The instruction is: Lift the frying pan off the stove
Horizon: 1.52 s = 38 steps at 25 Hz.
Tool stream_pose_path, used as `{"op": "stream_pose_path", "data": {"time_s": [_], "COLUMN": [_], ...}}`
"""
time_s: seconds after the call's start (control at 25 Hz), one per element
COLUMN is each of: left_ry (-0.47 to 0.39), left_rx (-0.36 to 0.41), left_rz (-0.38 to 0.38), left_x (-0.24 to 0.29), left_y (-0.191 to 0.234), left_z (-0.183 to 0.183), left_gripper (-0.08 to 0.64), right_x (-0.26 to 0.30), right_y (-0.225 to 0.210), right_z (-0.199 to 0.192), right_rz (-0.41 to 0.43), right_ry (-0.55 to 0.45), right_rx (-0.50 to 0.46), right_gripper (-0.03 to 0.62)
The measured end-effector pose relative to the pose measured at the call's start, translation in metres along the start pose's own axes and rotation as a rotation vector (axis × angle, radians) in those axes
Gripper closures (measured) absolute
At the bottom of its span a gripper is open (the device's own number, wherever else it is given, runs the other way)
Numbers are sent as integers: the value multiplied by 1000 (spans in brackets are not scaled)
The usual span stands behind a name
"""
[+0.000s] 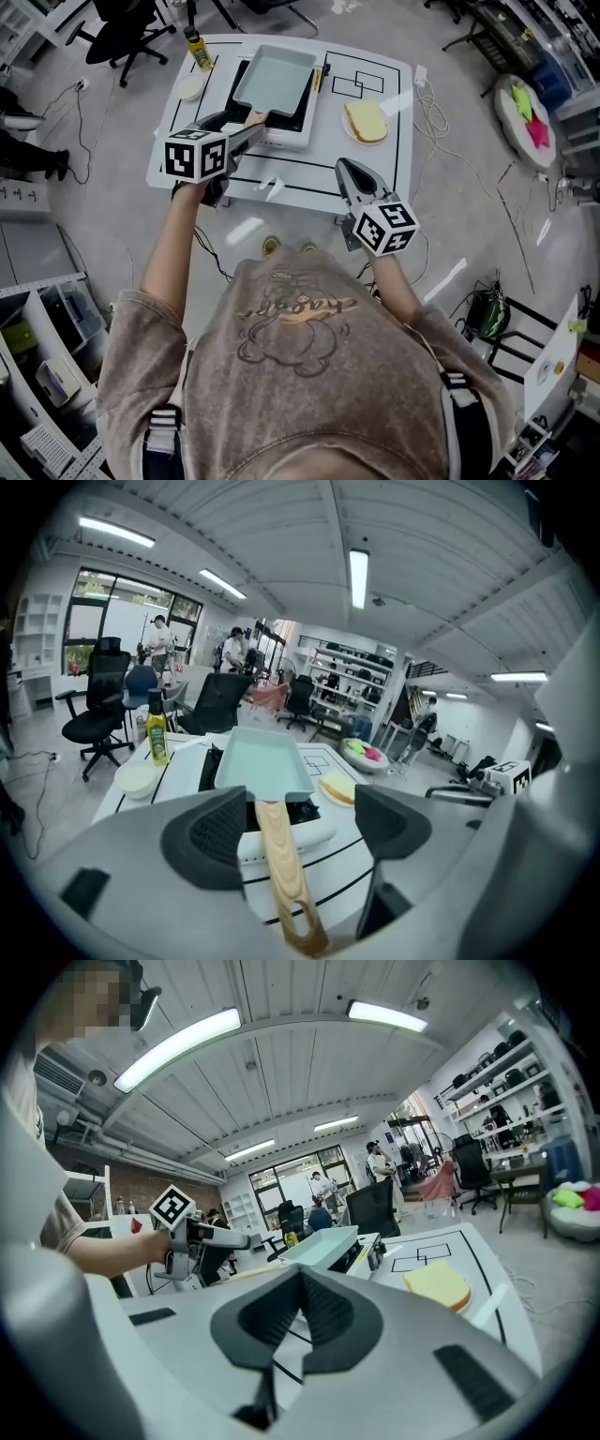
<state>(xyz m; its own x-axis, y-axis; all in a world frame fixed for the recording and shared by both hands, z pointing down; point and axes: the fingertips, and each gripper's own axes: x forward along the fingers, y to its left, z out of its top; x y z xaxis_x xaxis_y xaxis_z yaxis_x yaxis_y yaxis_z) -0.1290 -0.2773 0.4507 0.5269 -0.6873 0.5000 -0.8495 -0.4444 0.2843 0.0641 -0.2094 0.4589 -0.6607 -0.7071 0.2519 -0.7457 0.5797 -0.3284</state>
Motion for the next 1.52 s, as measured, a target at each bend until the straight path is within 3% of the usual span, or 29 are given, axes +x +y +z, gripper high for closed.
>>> {"op": "stream_pose_path", "data": {"time_s": [0.28,0.48,0.72,1.16,1.36,1.52], "left_ry": [200,304,442,578,649,709], "left_rx": [0,3,-21,-141,-93,-7], "left_rz": [-38,-19,-58,-169,-190,-179], "left_x": [30,44,53,61,63,65], "left_y": [9,18,19,19,13,8], "left_z": [-32,-53,-77,-96,-102,-107], "left_gripper": [193,193,195,232,298,378], "right_x": [1,1,0,2,3,1], "right_y": [-6,-14,-19,-30,-34,-38], "right_z": [-2,-2,-4,-9,-11,-10], "right_rz": [-8,-21,-31,-51,-61,-75], "right_ry": [-8,-15,-15,-3,0,0], "right_rx": [18,35,50,77,84,92], "right_gripper": [594,594,594,594,594,594]}}
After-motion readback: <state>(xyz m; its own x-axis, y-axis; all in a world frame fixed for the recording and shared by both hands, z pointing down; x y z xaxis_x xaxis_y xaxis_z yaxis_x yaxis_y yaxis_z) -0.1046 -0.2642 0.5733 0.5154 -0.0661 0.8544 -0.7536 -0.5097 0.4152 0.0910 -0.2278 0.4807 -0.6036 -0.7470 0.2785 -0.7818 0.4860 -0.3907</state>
